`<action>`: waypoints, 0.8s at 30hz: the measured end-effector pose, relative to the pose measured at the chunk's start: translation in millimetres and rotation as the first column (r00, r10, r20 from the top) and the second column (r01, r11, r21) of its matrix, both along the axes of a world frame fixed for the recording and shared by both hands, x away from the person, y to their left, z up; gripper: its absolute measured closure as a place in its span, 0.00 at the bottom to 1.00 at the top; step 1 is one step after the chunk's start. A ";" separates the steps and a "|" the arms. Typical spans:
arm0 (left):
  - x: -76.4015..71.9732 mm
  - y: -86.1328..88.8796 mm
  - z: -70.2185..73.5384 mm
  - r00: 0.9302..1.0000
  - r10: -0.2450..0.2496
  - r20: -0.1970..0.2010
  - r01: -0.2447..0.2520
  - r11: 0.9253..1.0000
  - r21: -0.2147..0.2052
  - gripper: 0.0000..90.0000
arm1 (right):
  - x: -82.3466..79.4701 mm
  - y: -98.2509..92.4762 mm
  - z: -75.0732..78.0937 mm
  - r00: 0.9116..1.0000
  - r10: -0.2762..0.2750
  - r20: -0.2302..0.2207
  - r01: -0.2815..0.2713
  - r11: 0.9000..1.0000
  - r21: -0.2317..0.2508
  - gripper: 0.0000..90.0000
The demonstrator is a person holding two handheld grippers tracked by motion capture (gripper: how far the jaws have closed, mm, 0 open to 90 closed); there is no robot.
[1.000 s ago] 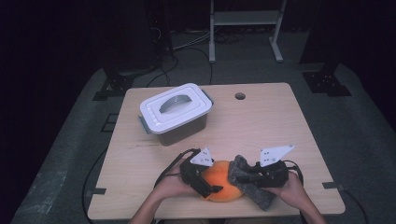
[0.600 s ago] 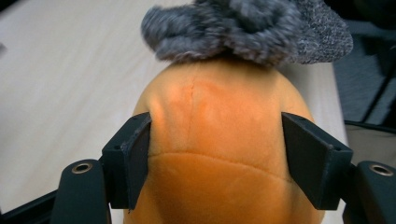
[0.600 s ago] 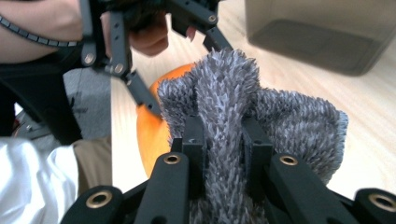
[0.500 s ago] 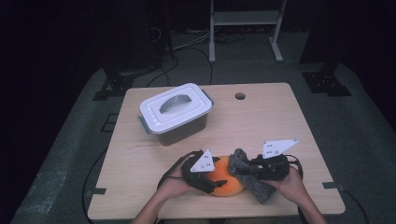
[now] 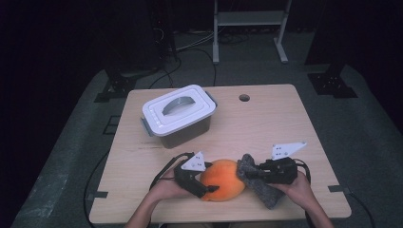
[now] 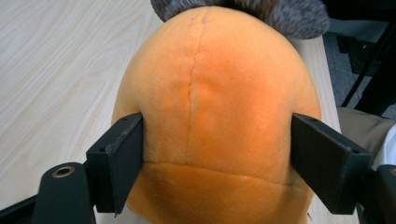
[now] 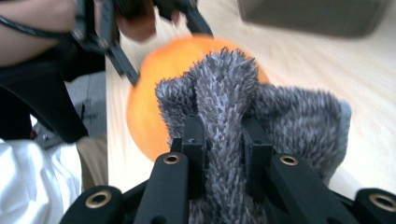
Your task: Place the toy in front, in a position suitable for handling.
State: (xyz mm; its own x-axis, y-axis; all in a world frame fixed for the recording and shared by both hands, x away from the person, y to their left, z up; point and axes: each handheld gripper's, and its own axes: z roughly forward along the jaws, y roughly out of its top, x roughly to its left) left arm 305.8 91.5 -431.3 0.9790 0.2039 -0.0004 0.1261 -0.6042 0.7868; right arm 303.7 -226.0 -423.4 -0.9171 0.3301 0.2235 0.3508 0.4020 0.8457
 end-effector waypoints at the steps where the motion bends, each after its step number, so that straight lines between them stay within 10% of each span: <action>1: 0.2 0.9 -0.3 1.000 0.001 -0.004 -0.001 1.000 -0.001 0.23 | -0.1 2.4 0.6 1.000 0.004 0.003 -0.004 1.000 -0.003 0.83; 9: -0.6 2.3 -1.3 1.000 -0.003 -0.001 0.003 1.000 -0.002 0.23 | 1.2 -2.4 -9.9 0.999 -0.001 -0.032 -0.002 0.997 -0.073 0.83; 17: -5.3 -1.7 0.2 0.999 -0.024 0.023 0.023 1.000 0.017 0.21 | -1.0 -0.4 5.1 1.000 -0.002 0.010 0.002 1.000 0.011 0.83; 24: -4.7 -0.4 -0.2 1.000 -0.023 0.018 0.023 1.000 0.012 0.21 | 0.6 3.4 -6.2 0.999 0.023 -0.036 -0.024 0.999 -0.034 0.83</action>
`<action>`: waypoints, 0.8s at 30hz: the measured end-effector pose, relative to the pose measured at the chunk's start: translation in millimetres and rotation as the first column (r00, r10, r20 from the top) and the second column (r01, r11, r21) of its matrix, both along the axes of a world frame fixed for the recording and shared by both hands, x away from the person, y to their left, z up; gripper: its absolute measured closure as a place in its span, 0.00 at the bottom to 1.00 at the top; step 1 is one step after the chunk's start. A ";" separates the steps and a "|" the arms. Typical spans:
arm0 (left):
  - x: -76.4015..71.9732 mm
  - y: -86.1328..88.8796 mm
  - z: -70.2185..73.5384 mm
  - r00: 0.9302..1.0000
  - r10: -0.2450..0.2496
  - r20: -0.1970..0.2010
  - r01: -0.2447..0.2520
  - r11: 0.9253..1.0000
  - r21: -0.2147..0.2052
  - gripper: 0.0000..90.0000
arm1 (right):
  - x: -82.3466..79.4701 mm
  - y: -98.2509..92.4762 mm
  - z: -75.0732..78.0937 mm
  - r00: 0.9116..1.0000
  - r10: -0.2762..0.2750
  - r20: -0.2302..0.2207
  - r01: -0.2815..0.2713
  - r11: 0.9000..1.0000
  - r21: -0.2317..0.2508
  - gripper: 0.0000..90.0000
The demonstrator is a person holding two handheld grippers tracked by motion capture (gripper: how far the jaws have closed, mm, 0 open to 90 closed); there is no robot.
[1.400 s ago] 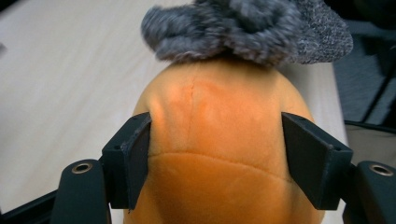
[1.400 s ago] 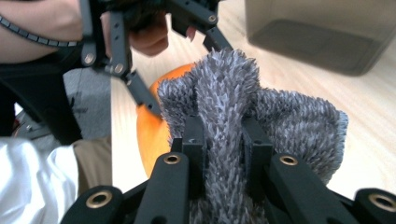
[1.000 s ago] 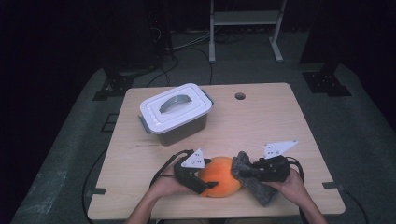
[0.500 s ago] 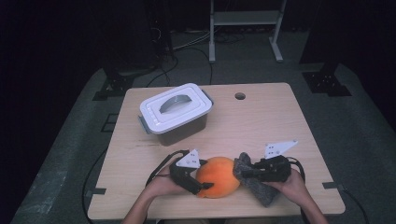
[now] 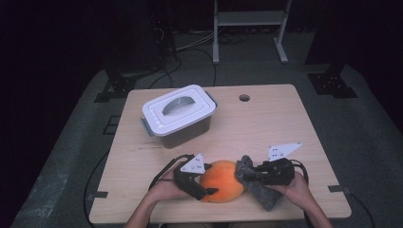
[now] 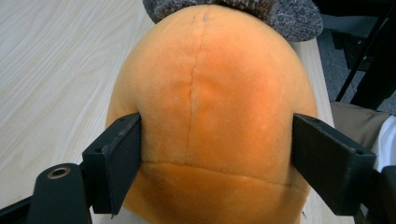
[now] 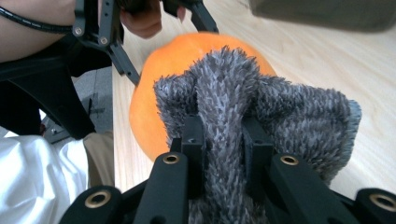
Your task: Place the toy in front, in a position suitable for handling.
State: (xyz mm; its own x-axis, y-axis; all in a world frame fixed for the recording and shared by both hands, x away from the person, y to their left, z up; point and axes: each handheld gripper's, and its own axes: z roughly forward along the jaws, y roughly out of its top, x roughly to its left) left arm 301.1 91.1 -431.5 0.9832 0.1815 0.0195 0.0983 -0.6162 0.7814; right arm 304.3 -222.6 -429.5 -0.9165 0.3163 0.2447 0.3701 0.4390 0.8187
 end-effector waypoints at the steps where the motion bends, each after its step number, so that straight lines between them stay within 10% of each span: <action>1: -0.6 -1.0 0.9 1.000 0.002 0.002 -0.002 1.000 0.007 0.21 | -1.0 -3.8 -1.5 1.000 -0.010 0.011 0.011 0.999 -0.036 0.83; 12: -11.6 -17.6 8.5 0.997 -0.035 0.066 0.032 0.998 0.056 0.18 | -4.5 3.3 20.1 0.996 -0.008 0.086 0.004 0.999 0.048 0.83; 24: -3.1 -16.4 6.9 1.000 0.003 -0.010 -0.003 0.999 0.053 0.07 | -11.6 6.5 5.6 0.997 0.052 0.063 -0.052 0.999 -0.012 0.82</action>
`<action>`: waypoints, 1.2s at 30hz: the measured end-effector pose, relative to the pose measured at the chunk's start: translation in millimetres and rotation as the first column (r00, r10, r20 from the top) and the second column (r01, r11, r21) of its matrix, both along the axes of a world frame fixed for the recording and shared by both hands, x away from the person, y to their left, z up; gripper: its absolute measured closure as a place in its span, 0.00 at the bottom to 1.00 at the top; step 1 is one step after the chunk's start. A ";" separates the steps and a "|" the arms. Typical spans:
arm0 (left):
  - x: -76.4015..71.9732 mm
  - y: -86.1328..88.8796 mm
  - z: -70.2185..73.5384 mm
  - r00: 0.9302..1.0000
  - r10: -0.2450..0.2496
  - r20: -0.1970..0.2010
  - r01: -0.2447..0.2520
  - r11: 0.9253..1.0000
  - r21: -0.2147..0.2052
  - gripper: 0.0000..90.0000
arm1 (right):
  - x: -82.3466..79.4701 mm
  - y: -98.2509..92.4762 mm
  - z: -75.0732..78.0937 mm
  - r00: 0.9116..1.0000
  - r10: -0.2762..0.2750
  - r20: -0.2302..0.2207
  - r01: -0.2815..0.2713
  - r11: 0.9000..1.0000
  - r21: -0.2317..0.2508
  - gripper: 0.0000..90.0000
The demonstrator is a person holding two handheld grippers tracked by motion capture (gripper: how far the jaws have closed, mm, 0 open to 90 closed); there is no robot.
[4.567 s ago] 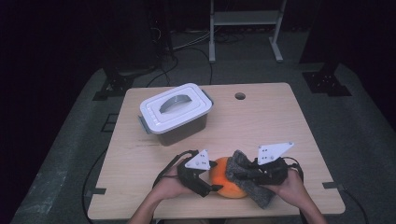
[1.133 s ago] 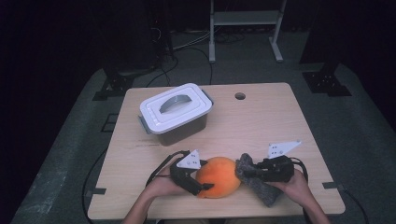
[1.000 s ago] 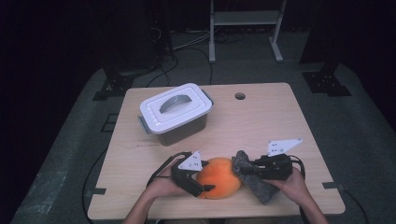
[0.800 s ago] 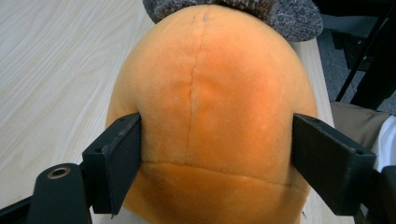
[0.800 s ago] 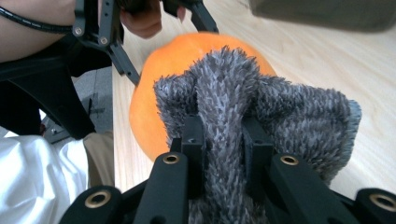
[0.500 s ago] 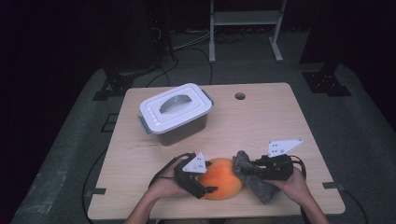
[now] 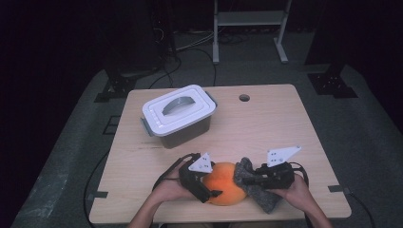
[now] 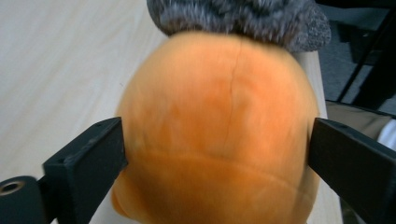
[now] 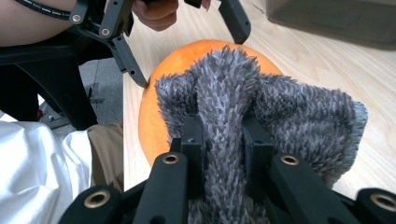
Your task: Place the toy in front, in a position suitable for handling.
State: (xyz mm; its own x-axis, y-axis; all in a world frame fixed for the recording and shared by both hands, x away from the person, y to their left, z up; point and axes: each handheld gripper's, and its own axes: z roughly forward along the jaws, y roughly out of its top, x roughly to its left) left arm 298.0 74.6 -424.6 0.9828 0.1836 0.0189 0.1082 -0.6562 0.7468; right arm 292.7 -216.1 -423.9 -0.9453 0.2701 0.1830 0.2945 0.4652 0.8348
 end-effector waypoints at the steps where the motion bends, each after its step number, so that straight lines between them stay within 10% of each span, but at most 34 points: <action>1: -1.1 1.2 -0.6 1.000 -0.008 0.011 0.008 1.000 0.004 0.10 | 1.1 -2.6 -1.3 1.000 0.006 -0.006 -0.006 1.000 -0.007 0.82; 8: -1.0 4.3 -0.9 1.000 -0.012 0.012 0.012 1.000 0.004 0.18 | 5.2 -16.3 -7.1 0.999 -0.012 -0.045 0.011 1.000 -0.024 0.82; 13: -9.0 -5.4 3.7 0.997 -0.032 0.073 0.030 0.999 0.027 0.18 | 0.7 -7.3 12.1 1.000 -0.010 0.018 0.010 0.999 0.031 0.82; 19: -18.1 -16.8 7.2 0.991 -0.048 0.122 0.041 0.997 0.065 0.17 | -8.7 17.7 24.7 0.996 0.008 0.094 -0.006 1.000 -0.019 0.82; 29: -11.6 -9.9 7.0 0.998 -0.022 0.063 0.022 1.000 0.013 0.21 | -1.0 -0.3 11.8 0.999 -0.018 0.038 0.019 0.999 -0.032 0.83; 36: -17.8 -20.3 13.4 0.996 0.003 0.089 -0.002 1.000 -0.008 0.25 | -7.2 -1.6 27.6 0.995 -0.037 0.089 0.041 0.998 -0.040 0.83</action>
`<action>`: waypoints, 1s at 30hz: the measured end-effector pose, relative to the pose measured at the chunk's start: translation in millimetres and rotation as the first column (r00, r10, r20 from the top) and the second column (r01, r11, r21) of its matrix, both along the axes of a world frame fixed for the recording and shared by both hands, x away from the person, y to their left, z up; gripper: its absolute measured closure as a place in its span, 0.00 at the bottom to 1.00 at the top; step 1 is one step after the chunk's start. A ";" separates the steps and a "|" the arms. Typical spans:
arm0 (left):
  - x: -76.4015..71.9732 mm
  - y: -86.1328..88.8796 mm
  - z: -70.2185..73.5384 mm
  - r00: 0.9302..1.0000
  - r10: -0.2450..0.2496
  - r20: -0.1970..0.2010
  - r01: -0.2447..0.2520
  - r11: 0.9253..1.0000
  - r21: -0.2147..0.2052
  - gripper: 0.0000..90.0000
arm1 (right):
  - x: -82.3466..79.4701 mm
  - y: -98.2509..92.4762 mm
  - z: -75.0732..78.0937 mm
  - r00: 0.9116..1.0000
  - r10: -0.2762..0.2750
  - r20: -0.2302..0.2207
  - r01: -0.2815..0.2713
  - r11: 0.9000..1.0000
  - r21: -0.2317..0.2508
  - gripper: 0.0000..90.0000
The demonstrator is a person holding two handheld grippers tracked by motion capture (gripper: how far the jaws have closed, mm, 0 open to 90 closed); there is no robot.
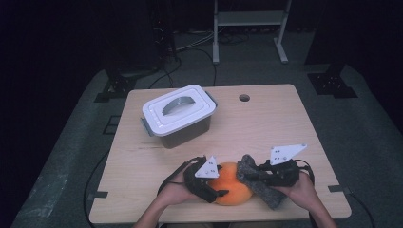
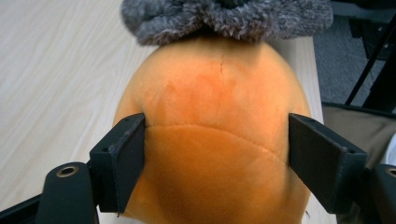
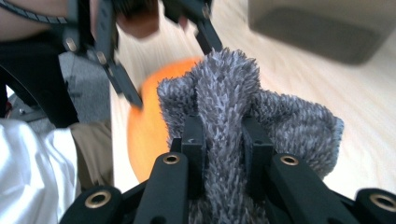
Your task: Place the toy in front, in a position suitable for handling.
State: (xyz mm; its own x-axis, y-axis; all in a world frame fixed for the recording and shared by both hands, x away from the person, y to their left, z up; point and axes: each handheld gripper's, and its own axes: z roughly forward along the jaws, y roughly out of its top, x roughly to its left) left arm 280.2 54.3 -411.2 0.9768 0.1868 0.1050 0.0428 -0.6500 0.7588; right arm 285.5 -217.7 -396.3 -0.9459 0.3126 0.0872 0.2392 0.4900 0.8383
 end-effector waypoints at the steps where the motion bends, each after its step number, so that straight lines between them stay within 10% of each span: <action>1: -4.0 -6.3 1.9 1.000 -0.002 0.018 0.002 1.000 0.001 0.25 | -3.7 5.7 7.1 1.000 0.011 0.020 -0.011 1.000 0.008 0.83; 8: -7.5 -10.8 -0.7 0.999 -0.021 0.032 0.020 0.999 0.026 0.24 | -9.1 28.7 6.9 0.998 0.051 0.031 -0.050 0.998 -0.040 0.83; 21: 17.1 22.2 -18.7 0.996 -0.003 -0.095 0.005 1.000 0.018 0.25 | 11.3 -10.2 -20.4 0.992 0.012 -0.128 -0.006 0.999 0.047 0.83; 30: 24.8 32.7 -22.1 0.988 0.016 -0.153 -0.017 1.000 -0.008 0.25 | 20.5 -22.9 -33.9 0.982 -0.016 -0.188 0.020 1.000 0.019 0.83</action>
